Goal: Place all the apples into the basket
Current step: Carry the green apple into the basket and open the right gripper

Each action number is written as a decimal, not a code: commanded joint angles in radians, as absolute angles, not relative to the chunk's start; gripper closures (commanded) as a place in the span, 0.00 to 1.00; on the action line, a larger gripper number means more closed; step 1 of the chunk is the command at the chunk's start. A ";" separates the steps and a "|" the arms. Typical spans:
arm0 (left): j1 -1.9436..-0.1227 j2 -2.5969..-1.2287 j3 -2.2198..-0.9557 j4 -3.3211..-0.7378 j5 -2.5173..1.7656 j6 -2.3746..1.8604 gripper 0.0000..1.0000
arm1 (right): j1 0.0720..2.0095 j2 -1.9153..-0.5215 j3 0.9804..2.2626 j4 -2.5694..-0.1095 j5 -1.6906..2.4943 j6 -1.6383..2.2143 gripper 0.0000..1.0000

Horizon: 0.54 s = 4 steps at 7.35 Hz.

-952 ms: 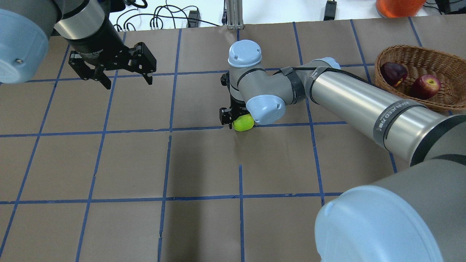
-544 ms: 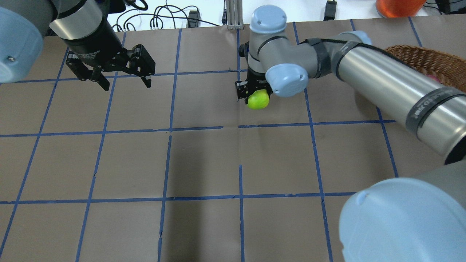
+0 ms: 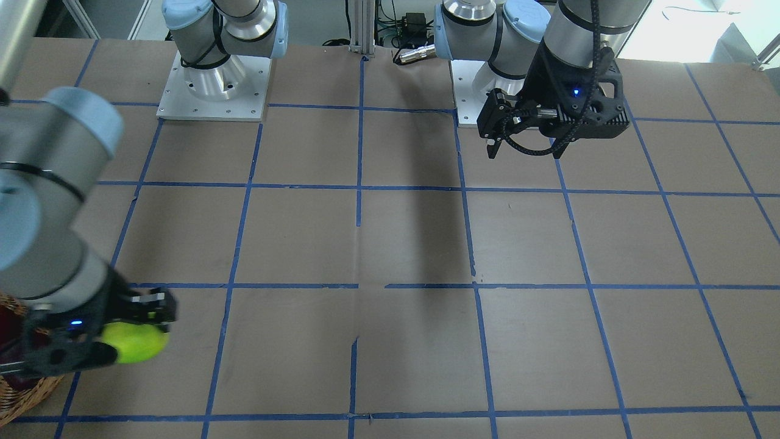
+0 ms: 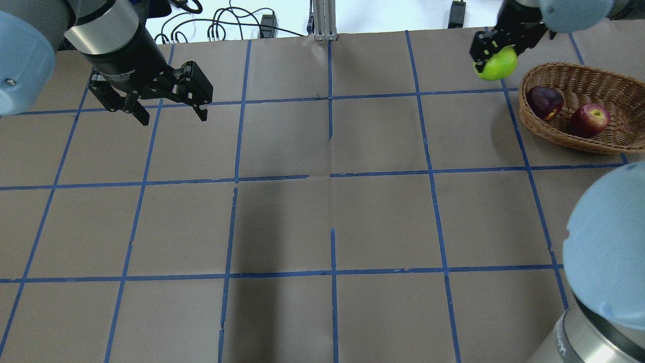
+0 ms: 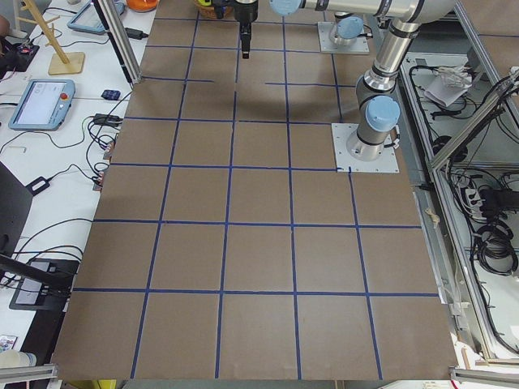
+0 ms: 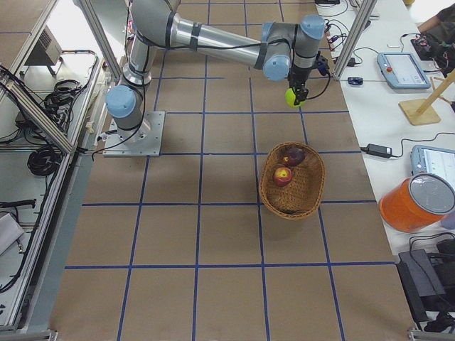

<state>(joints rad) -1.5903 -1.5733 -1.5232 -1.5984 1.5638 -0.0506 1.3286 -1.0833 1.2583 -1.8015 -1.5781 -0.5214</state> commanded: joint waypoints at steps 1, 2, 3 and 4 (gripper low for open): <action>-1.589 -1.572 -1.523 -1.598 1.565 -0.051 0.00 | 1.085 -1.031 1.227 -1.807 -1.597 -0.872 1.00; -1.589 -1.572 -1.523 -1.598 1.565 -0.051 0.00 | 1.018 -0.973 1.212 -1.856 -1.623 -0.926 1.00; -1.588 -1.571 -1.523 -1.598 1.565 -0.051 0.00 | 0.985 -0.924 1.209 -1.947 -1.643 -1.010 0.93; -1.588 -1.571 -1.523 -1.598 1.565 -0.051 0.00 | 0.967 -0.893 1.201 -1.969 -1.640 -1.075 0.87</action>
